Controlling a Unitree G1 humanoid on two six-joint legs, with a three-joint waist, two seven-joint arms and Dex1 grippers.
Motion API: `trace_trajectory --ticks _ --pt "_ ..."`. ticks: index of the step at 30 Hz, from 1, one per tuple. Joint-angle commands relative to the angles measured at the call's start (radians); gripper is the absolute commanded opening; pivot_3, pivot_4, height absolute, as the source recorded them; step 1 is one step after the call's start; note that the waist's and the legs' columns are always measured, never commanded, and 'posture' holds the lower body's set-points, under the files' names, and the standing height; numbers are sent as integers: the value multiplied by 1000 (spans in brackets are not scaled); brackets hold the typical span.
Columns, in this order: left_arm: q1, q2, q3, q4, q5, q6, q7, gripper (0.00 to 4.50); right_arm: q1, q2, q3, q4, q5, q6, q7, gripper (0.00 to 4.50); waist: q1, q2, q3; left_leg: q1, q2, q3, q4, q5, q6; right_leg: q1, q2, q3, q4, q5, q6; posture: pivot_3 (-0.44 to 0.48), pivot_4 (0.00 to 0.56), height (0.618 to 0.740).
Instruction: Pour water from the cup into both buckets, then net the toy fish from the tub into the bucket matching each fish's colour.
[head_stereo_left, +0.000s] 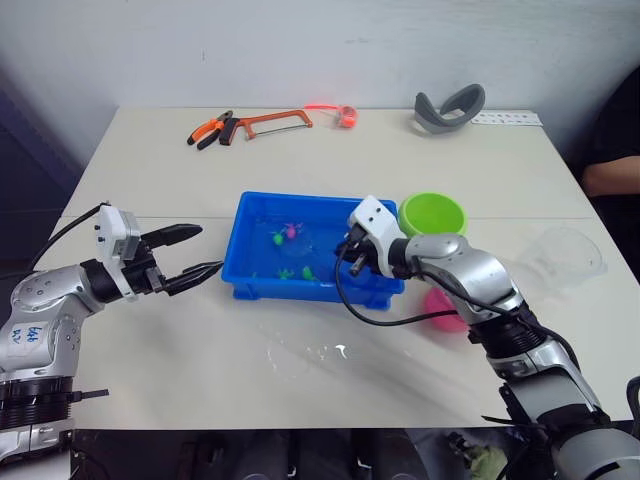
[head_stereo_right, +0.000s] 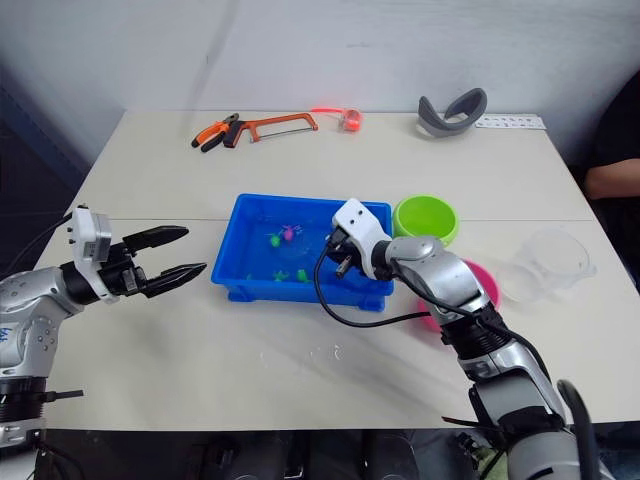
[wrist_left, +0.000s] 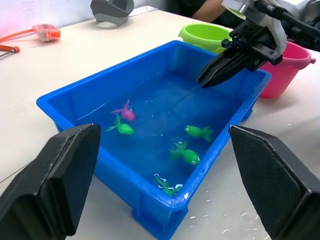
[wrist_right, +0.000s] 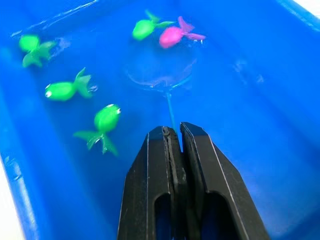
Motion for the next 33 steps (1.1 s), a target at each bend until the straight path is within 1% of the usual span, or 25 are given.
trace_trajectory --ticks 1,13,20,27,30,33 --pt "-11 21 6 -42 -3 7 7 4454 -19 12 -36 -8 -24 -32 2 0 -1 0 0 0 0 0 0 0 0 0 0 0 0 0 0 0 150 740" --pt "-23 9 -3 -35 -3 17 11 4454 -11 14 -70 42 -85 -81 4 0 -6 0 0 0 0 0 0 0 0 0 0 1 0 0 0 0 150 740" --pt "-25 5 -5 -31 -4 16 10 4454 9 23 -96 44 -86 -105 6 0 -12 0 0 0 0 0 0 0 0 0 0 1 0 0 0 0 150 740" --pt "-22 0 -5 -30 -5 11 9 4454 55 -7 -142 -57 -39 -81 70 0 -19 0 0 0 0 0 0 0 0 0 0 2 0 0 0 0 150 740" --pt "-20 -5 -4 -26 -6 7 7 4454 91 -26 -197 -148 57 -9 135 0 -18 0 0 0 0 0 0 0 0 0 0 2 0 0 0 0 150 740" --pt "-21 -11 -7 -20 -5 2 5 4454 113 -47 -227 -196 110 51 165 0 -18 0 0 0 0 -1 -1 0 0 0 -1 3 0 0 0 0 150 740"
